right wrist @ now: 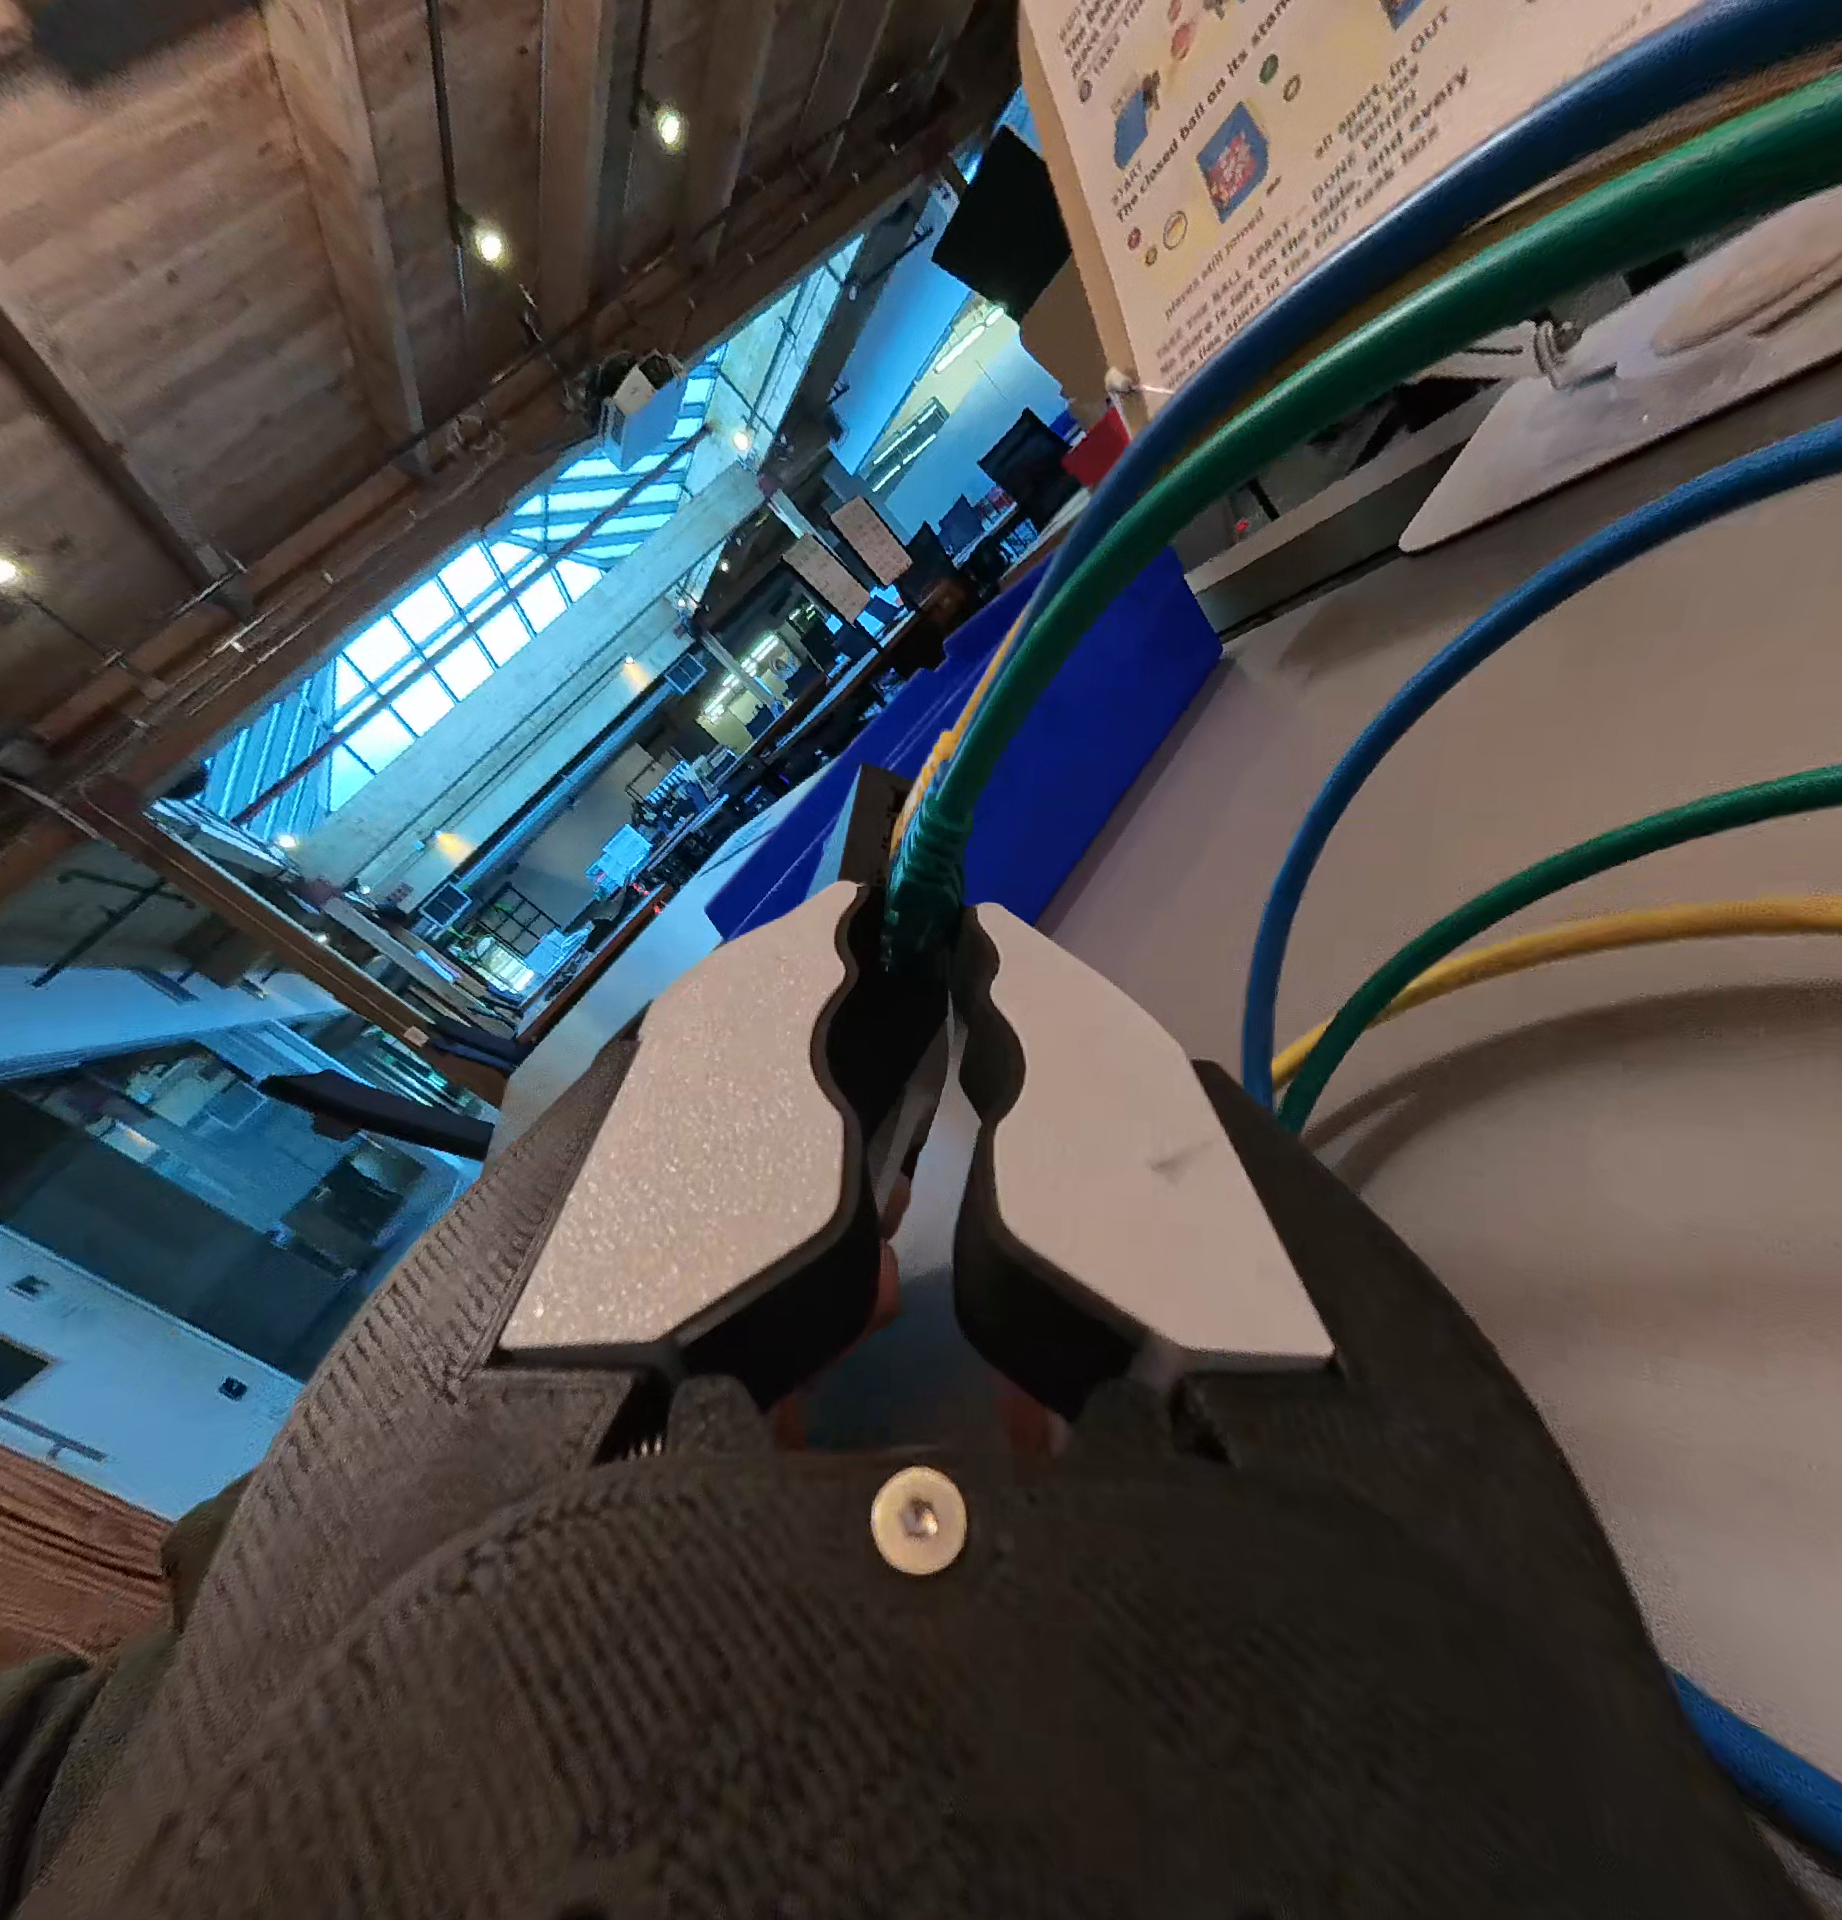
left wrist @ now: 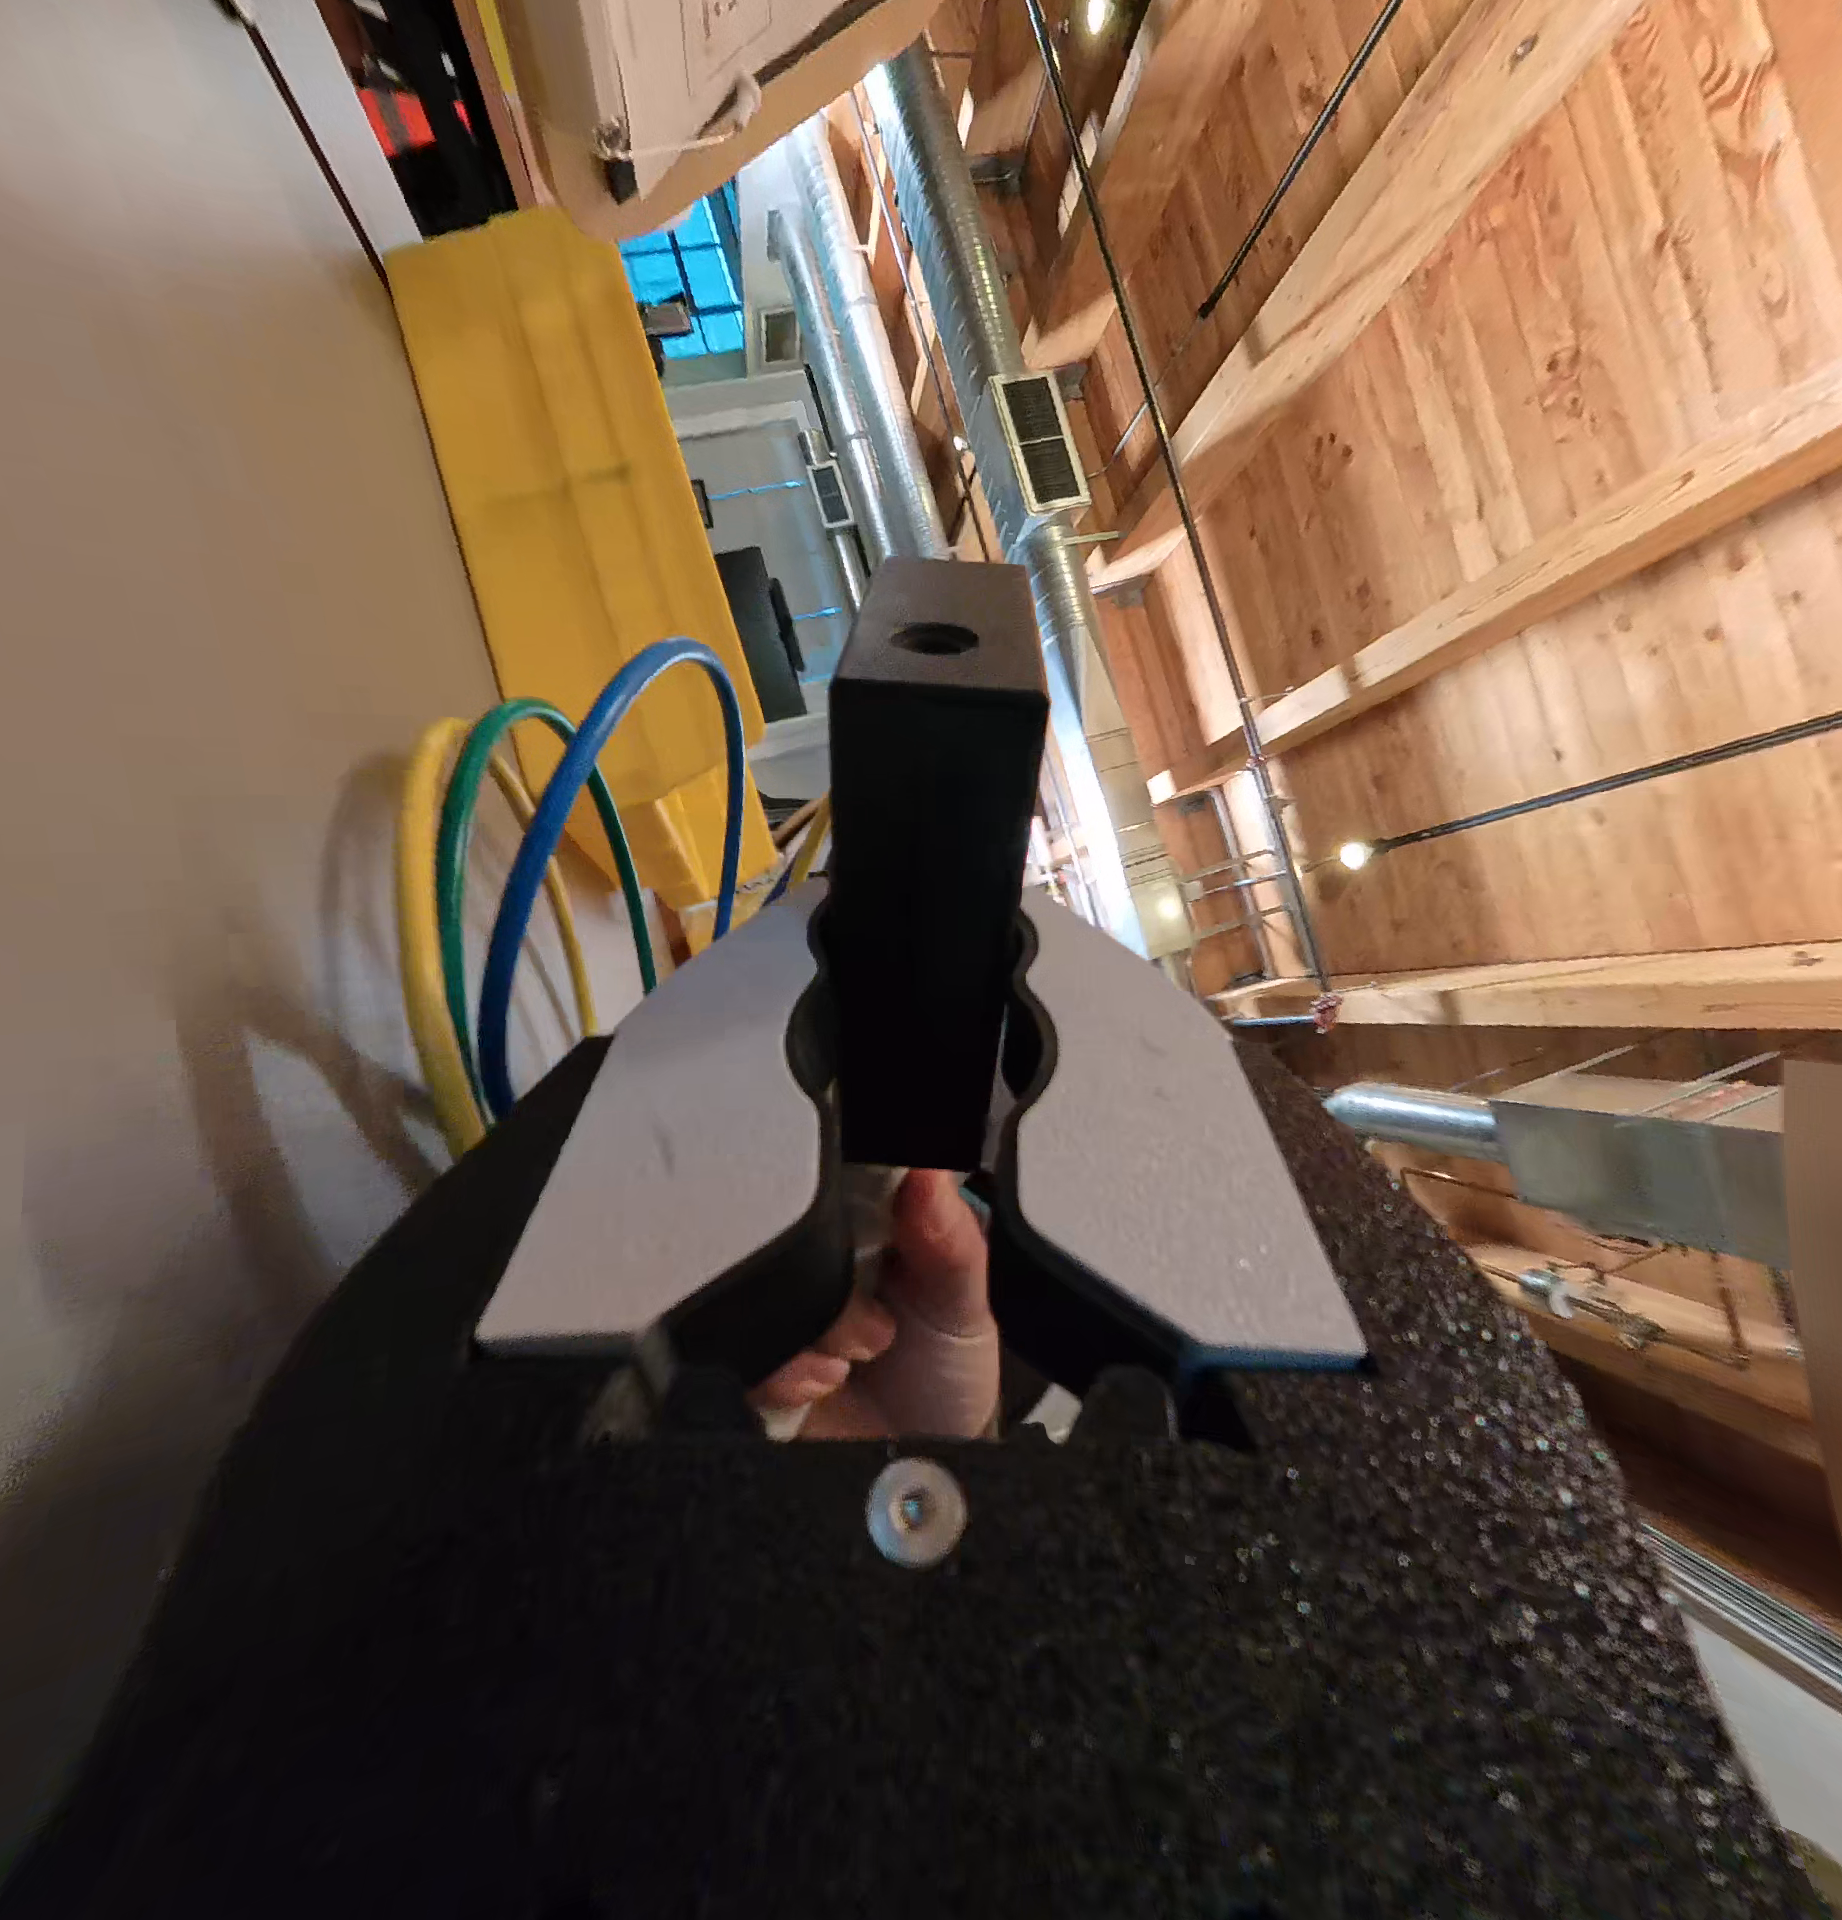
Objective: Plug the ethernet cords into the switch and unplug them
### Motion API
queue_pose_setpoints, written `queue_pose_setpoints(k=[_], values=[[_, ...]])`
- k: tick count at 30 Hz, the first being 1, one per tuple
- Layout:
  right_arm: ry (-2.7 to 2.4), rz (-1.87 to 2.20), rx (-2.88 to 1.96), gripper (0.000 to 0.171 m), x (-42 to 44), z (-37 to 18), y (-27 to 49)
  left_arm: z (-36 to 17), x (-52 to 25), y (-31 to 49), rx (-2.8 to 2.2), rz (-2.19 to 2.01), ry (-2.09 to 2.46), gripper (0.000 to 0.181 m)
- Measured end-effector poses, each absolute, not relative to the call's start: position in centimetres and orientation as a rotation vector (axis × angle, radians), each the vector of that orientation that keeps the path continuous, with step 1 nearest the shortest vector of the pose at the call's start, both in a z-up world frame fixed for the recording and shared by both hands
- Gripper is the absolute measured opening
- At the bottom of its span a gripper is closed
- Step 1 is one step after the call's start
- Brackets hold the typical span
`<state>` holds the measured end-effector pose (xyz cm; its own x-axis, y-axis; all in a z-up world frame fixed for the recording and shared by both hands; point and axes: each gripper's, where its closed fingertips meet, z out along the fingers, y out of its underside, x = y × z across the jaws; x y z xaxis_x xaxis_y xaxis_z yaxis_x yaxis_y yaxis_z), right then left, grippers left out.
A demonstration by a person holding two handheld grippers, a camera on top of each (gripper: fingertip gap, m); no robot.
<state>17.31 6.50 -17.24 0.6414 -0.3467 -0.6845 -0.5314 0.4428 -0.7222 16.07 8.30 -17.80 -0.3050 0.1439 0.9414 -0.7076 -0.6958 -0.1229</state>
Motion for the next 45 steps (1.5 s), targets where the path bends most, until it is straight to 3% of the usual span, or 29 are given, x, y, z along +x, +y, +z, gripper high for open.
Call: queue_pose_setpoints(k=[14,22,28,30,45], values=[[1.001,0.368,-0.979,0.016,16.5,-17.0,6.6,-16.8,16.2,9.0,1.393,2.165,-0.896,0.027],[1.039,0.399,-0.944,0.039,16.7,-17.5,6.8,-16.7,16.5,9.9,1.390,2.158,-0.834,0.027],[1.052,0.434,-0.898,0.028,16.7,-17.3,7.1,-17.2,16.4,9.4,1.400,2.136,-0.831,0.027],[1.058,0.426,-0.881,0.014,16.8,-17.3,7.0,-17.2,16.4,9.3,1.402,2.132,-0.832,0.027],[1.071,0.445,-0.816,0.015,17.0,-17.1,7.2,-17.1,16.3,9.2,1.394,2.147,-0.843,0.027]])
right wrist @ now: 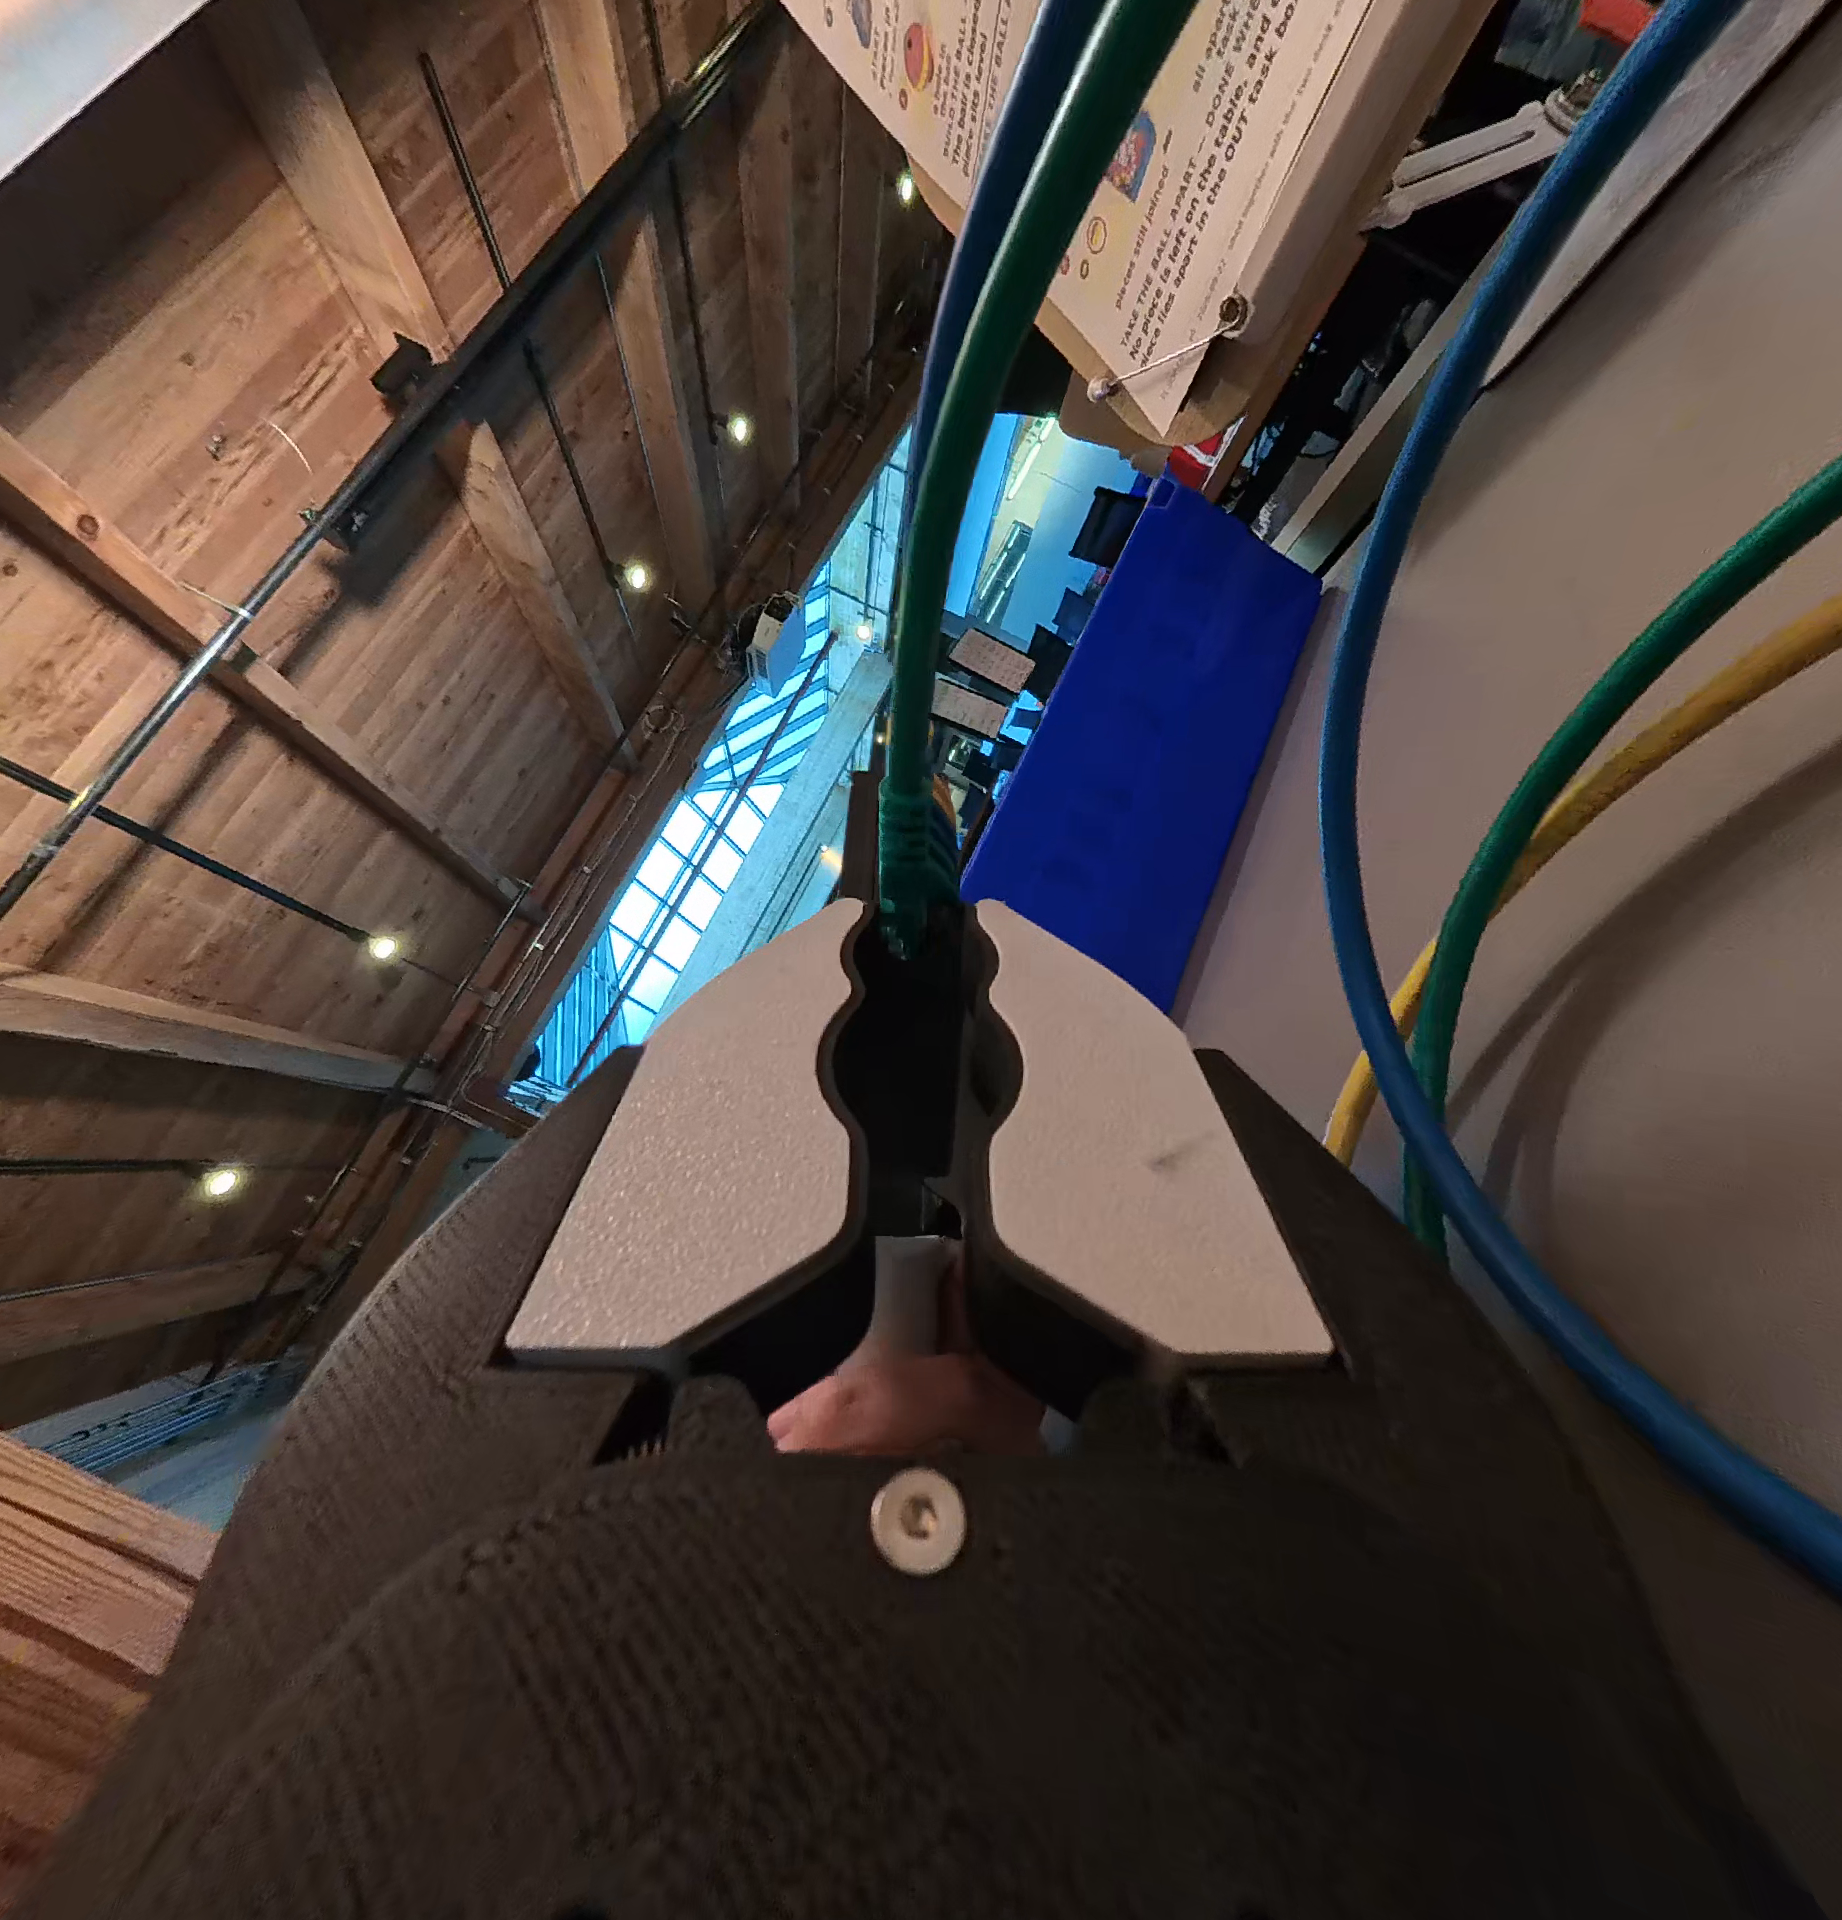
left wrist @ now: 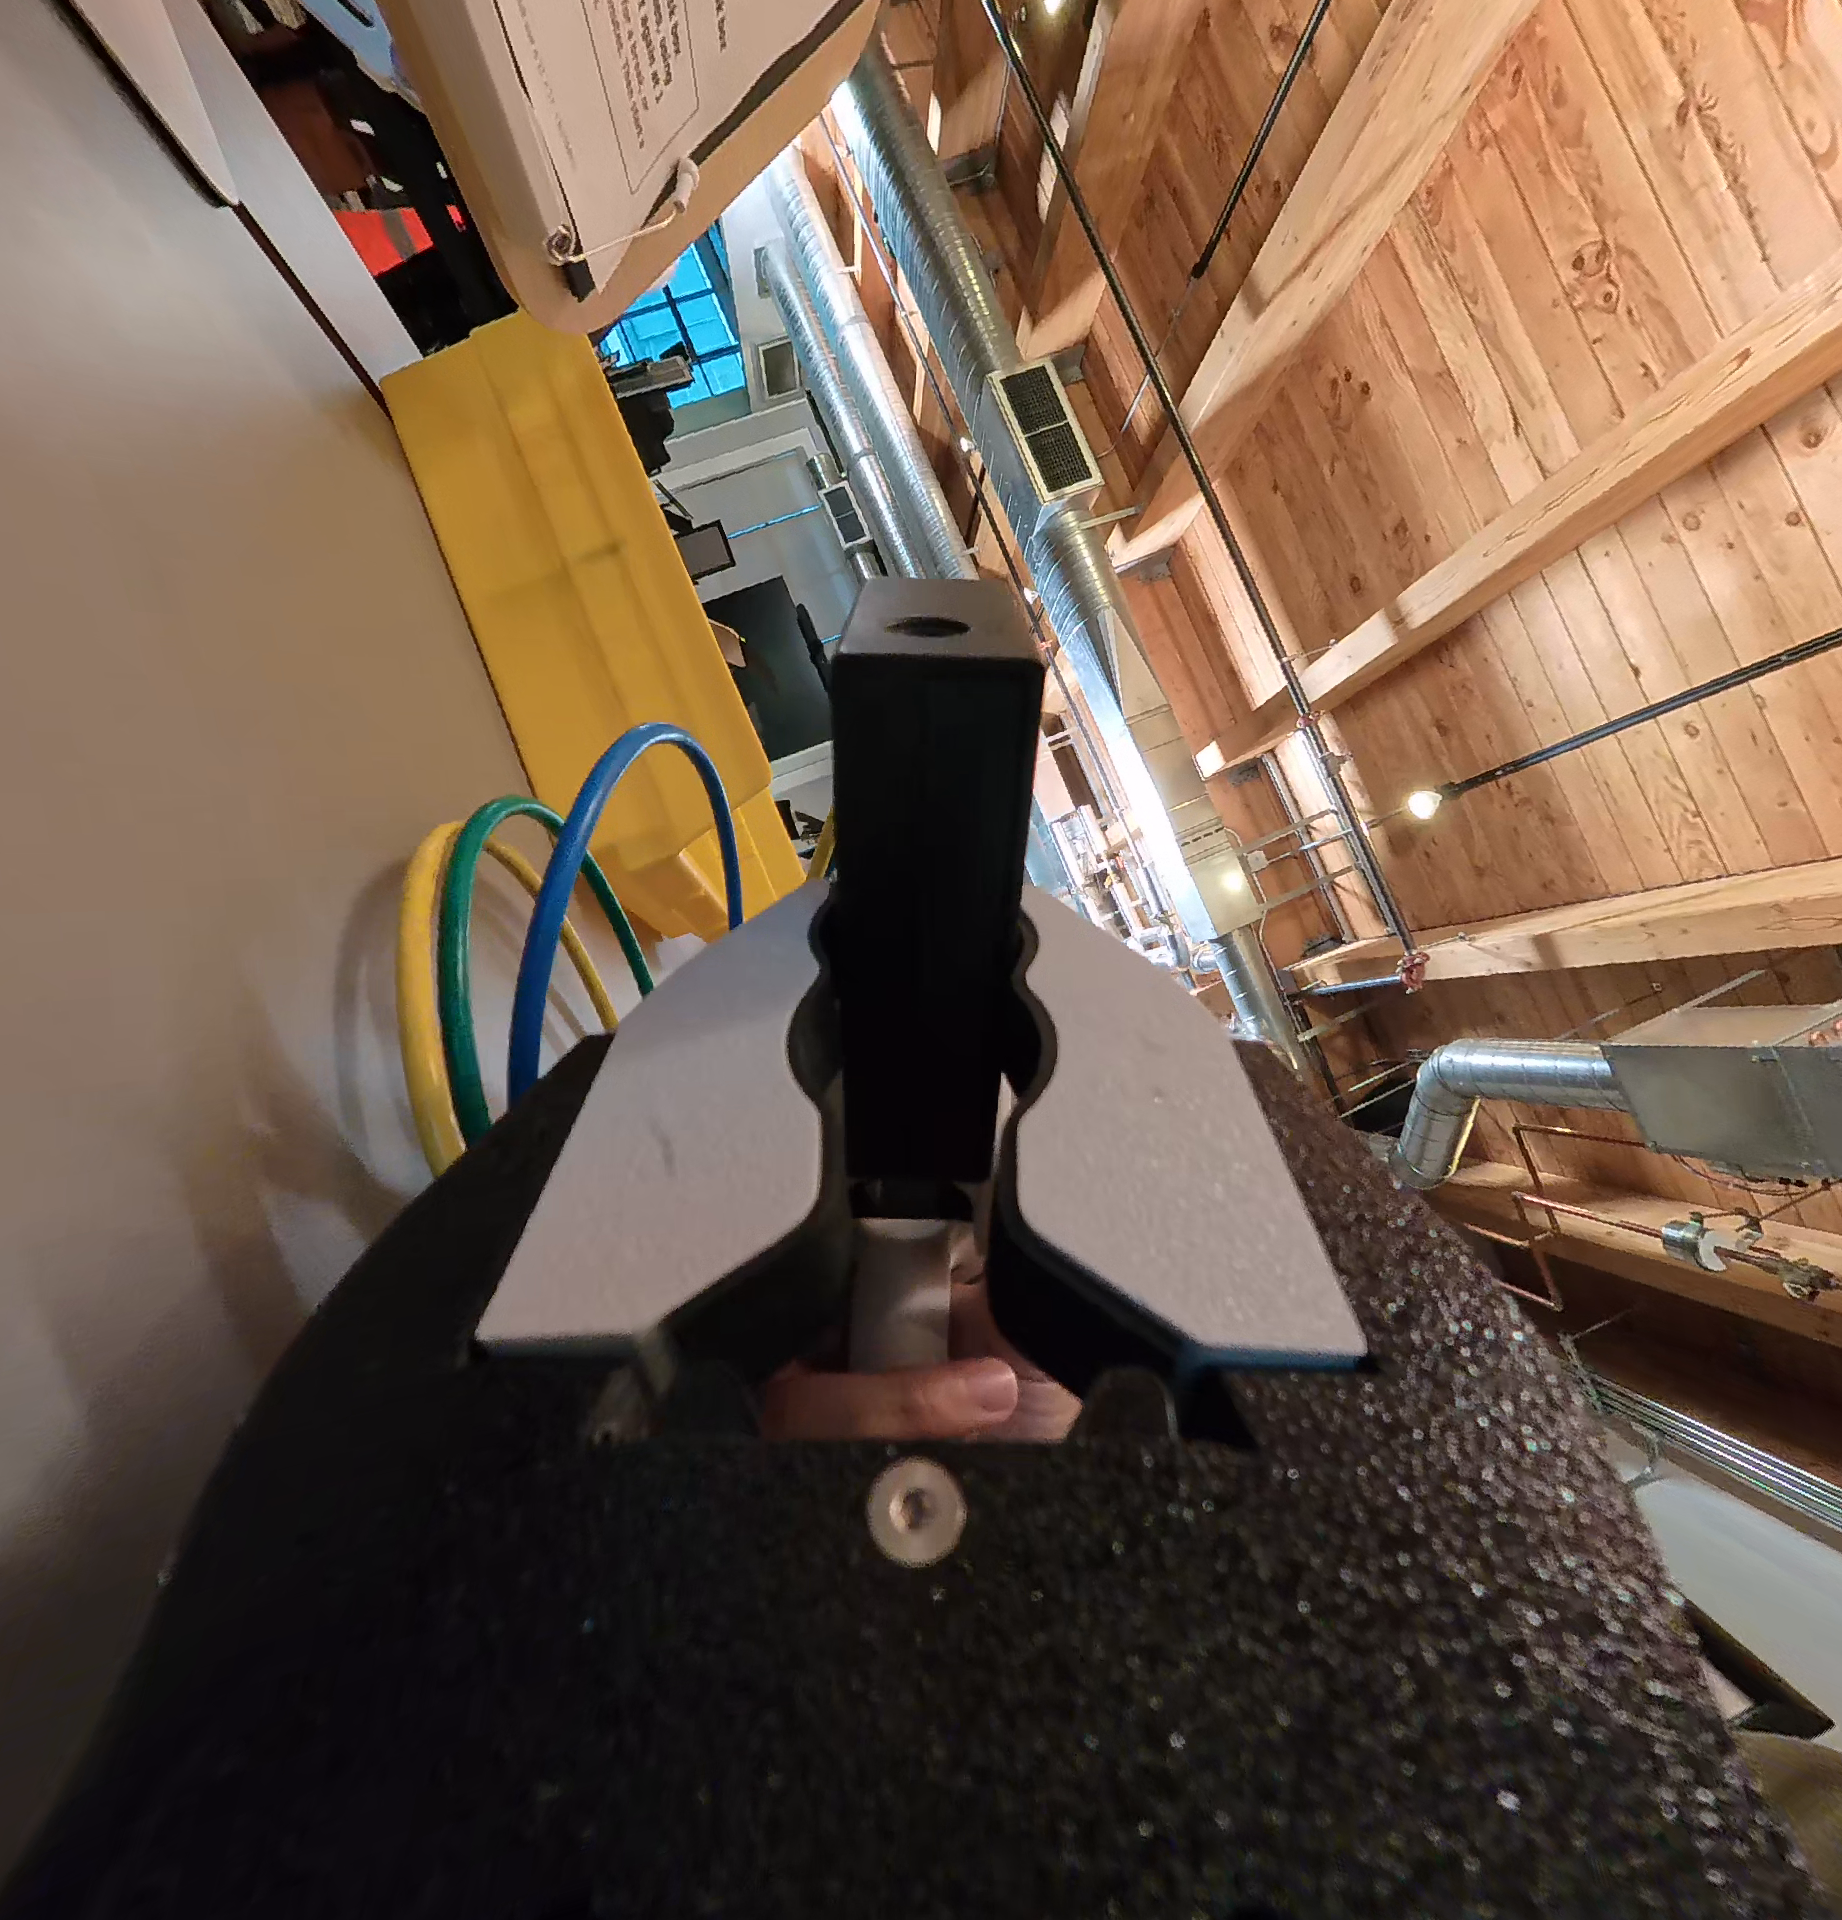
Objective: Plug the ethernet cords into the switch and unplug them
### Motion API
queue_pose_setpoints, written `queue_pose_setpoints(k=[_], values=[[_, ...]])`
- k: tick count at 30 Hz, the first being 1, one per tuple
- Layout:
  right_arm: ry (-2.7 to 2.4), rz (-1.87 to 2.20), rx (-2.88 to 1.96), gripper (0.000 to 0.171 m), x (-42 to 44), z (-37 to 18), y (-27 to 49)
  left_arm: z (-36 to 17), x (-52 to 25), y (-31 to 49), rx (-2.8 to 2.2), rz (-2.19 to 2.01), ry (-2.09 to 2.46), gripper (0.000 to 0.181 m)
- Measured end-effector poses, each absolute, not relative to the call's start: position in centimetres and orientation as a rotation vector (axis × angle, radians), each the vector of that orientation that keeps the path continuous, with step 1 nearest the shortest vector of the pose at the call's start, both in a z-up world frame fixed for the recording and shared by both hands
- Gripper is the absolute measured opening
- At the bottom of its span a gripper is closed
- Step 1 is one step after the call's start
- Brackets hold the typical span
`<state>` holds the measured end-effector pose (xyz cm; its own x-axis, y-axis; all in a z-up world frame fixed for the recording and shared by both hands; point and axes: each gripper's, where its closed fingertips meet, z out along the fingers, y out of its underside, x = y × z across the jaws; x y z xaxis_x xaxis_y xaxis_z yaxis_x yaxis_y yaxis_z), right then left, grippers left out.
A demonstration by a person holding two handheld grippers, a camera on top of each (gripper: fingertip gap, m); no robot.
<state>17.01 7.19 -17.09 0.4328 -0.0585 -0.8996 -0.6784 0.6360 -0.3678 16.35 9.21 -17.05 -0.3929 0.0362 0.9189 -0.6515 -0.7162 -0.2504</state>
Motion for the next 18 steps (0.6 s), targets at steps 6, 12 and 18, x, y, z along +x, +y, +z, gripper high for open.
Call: queue_pose_setpoints(k=[6,12,18], values=[[1.093,0.400,-0.827,0.014,17.08,-17.35,7.23,-17.30,16.46,9.32,1.417,2.145,-0.837,0.027],[1.118,0.408,-0.804,0.014,17.19,-17.53,7.11,-17.46,16.46,9.21,1.419,2.136,-0.825,0.027],[1.102,0.438,-0.759,0.015,17.05,-17.26,7.10,-17.23,16.42,9.26,1.414,2.138,-0.814,0.027]])
